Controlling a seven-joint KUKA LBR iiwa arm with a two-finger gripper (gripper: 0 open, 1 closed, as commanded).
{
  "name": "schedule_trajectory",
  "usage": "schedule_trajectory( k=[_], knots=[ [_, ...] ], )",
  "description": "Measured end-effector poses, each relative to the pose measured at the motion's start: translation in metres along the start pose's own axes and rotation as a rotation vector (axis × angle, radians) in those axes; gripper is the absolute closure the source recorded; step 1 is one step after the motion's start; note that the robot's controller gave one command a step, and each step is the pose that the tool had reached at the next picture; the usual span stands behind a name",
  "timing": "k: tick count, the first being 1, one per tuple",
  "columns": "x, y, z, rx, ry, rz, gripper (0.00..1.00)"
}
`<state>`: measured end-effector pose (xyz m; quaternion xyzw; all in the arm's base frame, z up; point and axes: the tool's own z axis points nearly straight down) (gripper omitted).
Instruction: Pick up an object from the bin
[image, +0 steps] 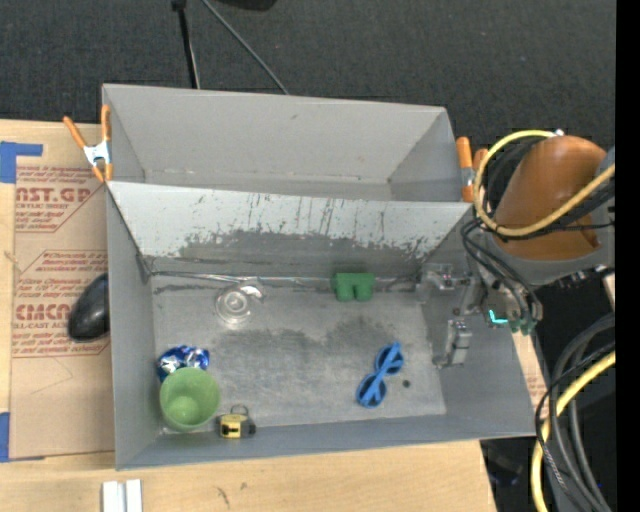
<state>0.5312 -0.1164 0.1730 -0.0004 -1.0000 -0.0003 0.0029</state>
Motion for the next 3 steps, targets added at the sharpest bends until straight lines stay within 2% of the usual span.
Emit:
schedule_trajectory(
  k=[1, 2, 3],
  knots=[
    [0.014, 0.039, 0.106, -0.002, 0.000, -0.281, 0.00],
    [0.012, 0.038, 0.104, 0.001, -0.006, -0.280, 1.00],
    [0.003, 0.053, -0.065, 0.004, -0.017, -0.324, 1.00]
  ],
)
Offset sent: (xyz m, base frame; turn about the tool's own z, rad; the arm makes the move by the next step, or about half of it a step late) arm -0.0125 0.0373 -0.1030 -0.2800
